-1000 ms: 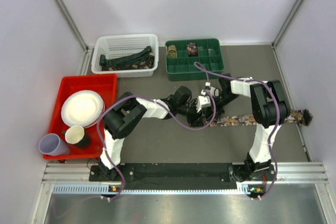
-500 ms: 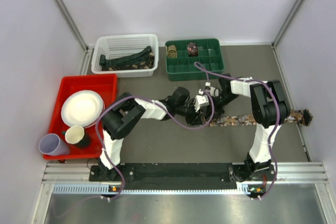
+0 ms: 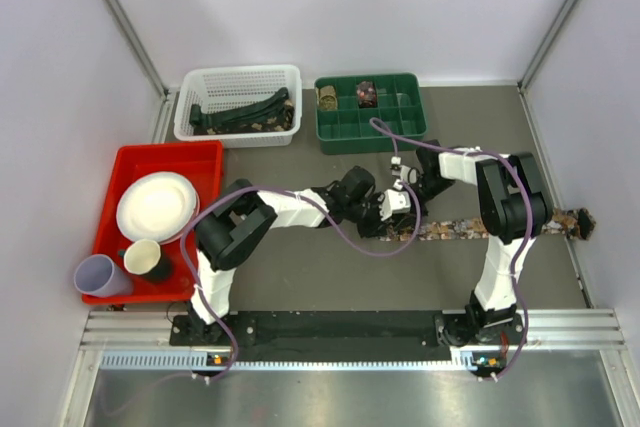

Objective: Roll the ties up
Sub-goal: Roll the tie at the center of the board.

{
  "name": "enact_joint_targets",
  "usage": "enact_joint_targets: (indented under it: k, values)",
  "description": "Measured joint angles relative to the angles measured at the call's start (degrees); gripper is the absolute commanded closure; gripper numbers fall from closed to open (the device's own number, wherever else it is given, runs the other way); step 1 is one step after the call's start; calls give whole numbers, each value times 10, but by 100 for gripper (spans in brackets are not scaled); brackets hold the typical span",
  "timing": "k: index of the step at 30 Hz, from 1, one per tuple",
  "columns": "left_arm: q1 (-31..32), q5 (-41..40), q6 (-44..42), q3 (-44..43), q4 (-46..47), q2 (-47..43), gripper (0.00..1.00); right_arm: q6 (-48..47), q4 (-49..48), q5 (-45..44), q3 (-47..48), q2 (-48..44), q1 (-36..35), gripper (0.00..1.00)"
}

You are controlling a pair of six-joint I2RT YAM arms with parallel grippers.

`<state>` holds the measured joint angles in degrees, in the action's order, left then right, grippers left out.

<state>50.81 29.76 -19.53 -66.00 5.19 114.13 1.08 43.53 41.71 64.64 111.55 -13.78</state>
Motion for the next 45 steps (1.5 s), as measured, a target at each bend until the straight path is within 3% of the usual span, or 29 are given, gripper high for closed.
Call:
enact_joint_targets:
  k: [11, 24, 34, 37, 40, 43, 45]
  values:
    - [22, -54, -93, -54, -115, 3, 84, -12, 42, 11, 21, 0, 26, 63]
    - [23, -74, -107, -79, -175, 5, 84, 0, 30, 118, -8, -35, 46, 62]
    - [18, -70, -103, -82, -189, 5, 84, 20, -11, 127, -33, -35, 25, 62]
    - [16, -67, -99, -82, -190, 5, 83, 31, -28, 129, -40, -35, 24, 67]
    - [16, -67, -95, -82, -191, 5, 82, 41, -40, 131, -43, -35, 21, 77]
    - [15, -67, -93, -82, -191, 5, 79, 46, -51, 128, -47, -35, 16, 98]
    - [15, -67, -93, -82, -191, 5, 79, 46, -55, 122, -47, -33, 13, 100]
